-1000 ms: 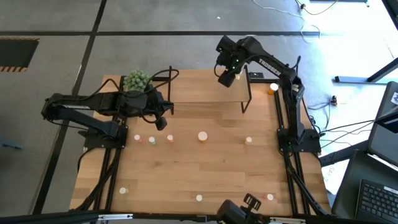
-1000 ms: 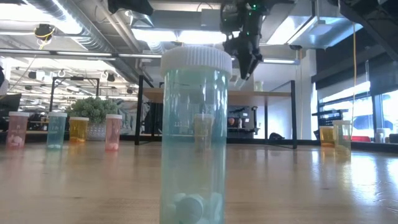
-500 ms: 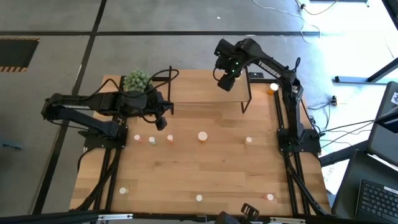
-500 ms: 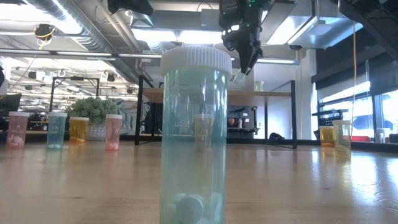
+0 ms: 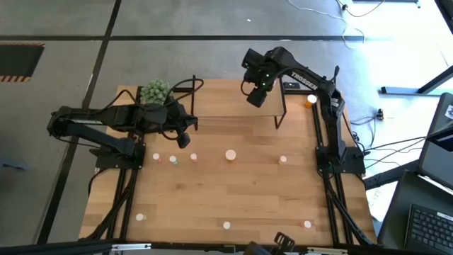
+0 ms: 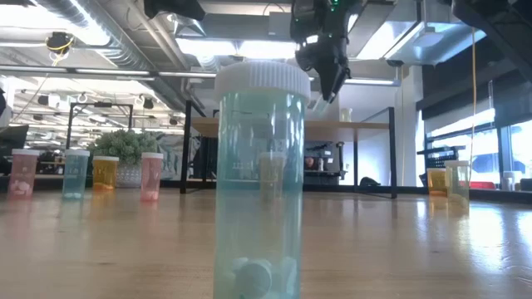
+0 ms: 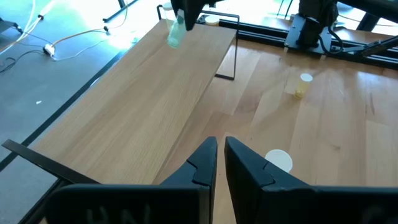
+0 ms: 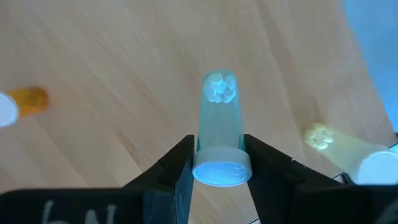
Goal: Pick and place medicine bottles onto shelf by color
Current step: Put the top right blue medicine bottle on the shelf
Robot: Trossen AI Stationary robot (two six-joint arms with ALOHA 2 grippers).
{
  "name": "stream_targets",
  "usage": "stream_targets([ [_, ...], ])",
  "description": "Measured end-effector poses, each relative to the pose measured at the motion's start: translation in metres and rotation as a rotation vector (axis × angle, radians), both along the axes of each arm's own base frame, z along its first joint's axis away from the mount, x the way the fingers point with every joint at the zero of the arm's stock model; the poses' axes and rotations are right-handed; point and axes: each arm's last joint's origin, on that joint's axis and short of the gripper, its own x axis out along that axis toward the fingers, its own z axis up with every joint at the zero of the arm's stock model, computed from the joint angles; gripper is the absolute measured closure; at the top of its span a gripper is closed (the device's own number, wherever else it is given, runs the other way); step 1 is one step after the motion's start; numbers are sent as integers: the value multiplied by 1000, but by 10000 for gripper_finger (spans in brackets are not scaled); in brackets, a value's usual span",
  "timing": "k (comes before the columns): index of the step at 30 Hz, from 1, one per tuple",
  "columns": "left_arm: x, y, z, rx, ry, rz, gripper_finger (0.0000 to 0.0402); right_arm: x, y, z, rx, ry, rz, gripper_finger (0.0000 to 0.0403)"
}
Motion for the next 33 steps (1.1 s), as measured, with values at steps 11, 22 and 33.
stream_targets([
  [11, 13, 5, -7, 7, 23, 19, 374, 0, -1, -11, -2, 53, 18, 272],
  [22, 34, 13, -16, 91, 74, 17, 374, 0, 0, -11, -3, 55, 29, 272],
  [33, 34, 13, -14, 92, 49, 17, 374, 0, -1, -11, -3, 56, 29, 272],
])
